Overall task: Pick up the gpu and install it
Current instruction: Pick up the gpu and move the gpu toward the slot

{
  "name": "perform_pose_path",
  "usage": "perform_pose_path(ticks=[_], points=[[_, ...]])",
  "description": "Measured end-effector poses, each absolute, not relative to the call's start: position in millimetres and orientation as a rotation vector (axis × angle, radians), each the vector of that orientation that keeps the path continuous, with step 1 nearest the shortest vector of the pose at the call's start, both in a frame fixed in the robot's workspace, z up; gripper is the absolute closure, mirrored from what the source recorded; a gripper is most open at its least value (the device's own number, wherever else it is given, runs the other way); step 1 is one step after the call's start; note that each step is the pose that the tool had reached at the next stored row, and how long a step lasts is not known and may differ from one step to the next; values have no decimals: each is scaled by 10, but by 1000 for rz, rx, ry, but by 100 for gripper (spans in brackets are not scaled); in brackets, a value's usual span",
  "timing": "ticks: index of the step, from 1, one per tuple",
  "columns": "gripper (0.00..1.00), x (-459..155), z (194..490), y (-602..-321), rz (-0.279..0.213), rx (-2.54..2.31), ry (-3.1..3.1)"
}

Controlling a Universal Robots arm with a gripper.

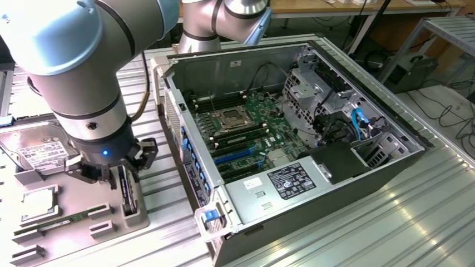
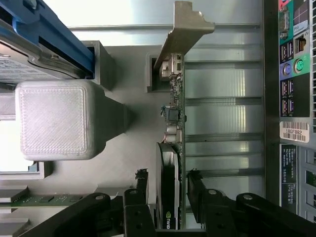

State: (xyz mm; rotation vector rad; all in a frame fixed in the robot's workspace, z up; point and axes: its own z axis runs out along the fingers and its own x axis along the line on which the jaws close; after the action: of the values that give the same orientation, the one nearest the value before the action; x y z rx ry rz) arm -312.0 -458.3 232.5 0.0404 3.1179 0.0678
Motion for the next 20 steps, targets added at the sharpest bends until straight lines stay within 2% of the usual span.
perform_pose_path(ticks=[6, 8, 9, 20], points=[[56, -3119, 2303, -4583, 68, 40, 3118], [69, -3120, 2302, -4583, 68, 40, 3118], [73, -3120, 2303, -4583, 68, 40, 3118], [73, -3119, 2305, -4583, 68, 40, 3118]])
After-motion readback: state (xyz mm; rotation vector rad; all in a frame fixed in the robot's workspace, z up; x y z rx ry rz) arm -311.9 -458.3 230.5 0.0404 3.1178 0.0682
